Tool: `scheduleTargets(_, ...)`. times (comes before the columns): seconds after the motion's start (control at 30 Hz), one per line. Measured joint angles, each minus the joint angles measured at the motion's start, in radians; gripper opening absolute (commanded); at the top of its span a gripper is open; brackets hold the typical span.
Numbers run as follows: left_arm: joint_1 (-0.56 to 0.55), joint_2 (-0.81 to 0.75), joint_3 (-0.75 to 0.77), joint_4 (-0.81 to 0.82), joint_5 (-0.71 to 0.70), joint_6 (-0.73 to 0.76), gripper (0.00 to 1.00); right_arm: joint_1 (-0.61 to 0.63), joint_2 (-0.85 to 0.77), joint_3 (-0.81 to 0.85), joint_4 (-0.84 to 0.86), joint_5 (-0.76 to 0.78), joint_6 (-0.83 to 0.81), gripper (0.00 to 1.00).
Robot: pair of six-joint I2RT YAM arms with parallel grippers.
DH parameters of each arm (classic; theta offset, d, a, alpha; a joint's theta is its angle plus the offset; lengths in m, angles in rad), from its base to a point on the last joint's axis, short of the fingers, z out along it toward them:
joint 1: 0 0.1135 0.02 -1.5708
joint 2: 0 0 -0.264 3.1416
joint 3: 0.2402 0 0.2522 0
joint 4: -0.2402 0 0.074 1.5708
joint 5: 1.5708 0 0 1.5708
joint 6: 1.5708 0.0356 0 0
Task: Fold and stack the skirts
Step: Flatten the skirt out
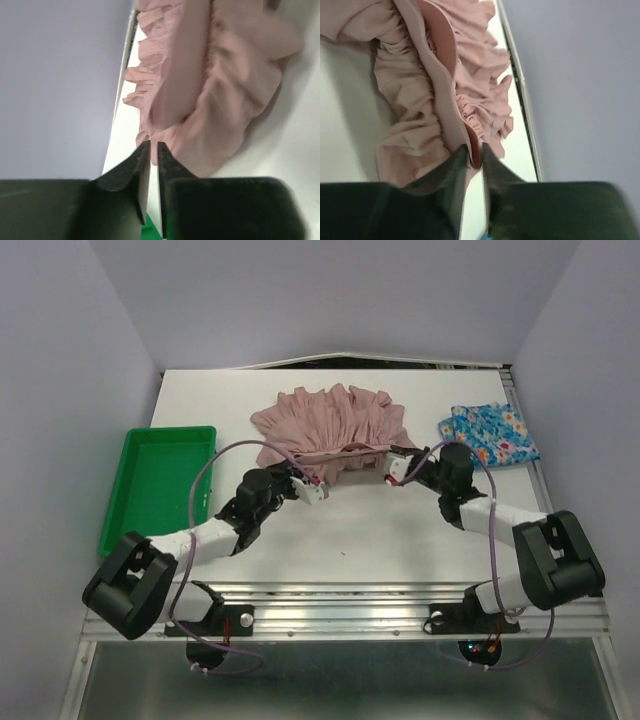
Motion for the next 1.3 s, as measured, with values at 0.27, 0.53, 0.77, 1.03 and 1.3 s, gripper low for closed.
scheduleTargets(0.27,-0.078,-0.372,-0.082,-0.419,0.119,-0.01,0.76,-0.019,-0.421,-0.238,-0.415,-0.174,-0.325,0.9)
scheduleTargets(0.53,-0.089,-0.591,0.035,-0.795,0.214,-0.127,0.67,-0.018,-0.51,-0.124,-0.635,-0.183,-0.207,0.81)
scheduleTargets(0.77,-0.011,-0.161,0.395,-0.993,0.288,-0.339,0.38,-0.019,-0.006,0.541,-0.842,-0.01,0.273,0.55)
scheduleTargets(1.03,0.105,0.297,0.769,-1.027,0.349,-0.575,0.42,-0.013,0.352,0.92,-1.175,0.029,0.59,0.51)
scheduleTargets(1.3,-0.045,0.364,0.781,-1.053,0.321,-0.556,0.55,0.072,0.322,0.812,-1.299,0.066,0.587,0.57)
